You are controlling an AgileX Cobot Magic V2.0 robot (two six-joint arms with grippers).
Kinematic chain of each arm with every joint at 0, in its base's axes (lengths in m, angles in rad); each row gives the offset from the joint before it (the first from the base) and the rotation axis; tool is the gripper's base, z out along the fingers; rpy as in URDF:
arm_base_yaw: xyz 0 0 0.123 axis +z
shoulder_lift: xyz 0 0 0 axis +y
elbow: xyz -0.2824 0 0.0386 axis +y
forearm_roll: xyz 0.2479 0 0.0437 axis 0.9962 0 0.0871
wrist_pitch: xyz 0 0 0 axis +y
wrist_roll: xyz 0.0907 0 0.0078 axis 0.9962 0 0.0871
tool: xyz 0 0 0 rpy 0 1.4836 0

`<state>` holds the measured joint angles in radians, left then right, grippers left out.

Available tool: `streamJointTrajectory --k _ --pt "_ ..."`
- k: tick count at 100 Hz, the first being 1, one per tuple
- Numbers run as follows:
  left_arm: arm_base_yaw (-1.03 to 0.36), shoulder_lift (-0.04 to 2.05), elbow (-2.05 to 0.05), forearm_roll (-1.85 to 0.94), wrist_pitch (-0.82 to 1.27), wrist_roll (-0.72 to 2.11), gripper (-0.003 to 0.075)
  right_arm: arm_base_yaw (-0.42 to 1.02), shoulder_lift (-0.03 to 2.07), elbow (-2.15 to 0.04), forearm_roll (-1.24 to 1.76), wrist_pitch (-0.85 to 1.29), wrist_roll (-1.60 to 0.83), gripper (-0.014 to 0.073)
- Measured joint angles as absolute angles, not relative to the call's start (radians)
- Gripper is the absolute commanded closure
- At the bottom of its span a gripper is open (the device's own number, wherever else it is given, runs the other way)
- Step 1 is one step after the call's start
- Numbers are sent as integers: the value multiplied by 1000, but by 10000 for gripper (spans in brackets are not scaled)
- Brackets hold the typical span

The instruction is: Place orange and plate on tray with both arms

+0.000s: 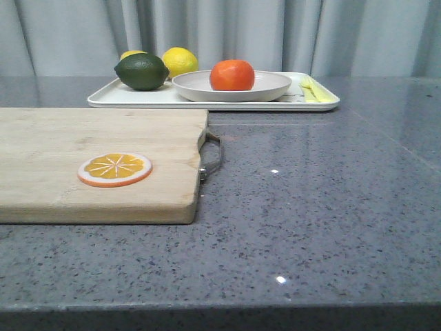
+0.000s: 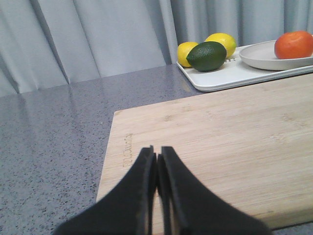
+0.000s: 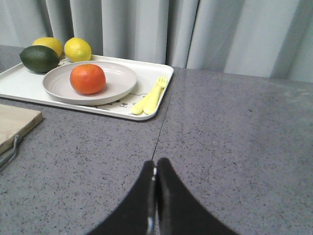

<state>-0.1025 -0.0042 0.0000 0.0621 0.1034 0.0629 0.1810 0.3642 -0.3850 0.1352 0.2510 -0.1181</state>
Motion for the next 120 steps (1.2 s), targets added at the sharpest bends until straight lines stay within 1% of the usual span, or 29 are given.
streamJointTrajectory --k 13,39,45,67,82,120 --pt "-103 -4 0 62 103 63 739 181 296 -287 129 198 -113 661" --pt "-103 -4 0 62 103 63 739 181 29 -76 80 163 -60 661" --pt "-103 -4 0 62 105 63 739 181 0 -49 68 158 -58 661" --pt "-103 -4 0 62 105 63 739 151 -9 25 59 130 -22 661" --pt "-103 -4 0 62 105 63 739 120 -9 27 59 101 0 661" --pt "-103 -4 0 62 105 61 739 116 -9 27 59 92 5 661"
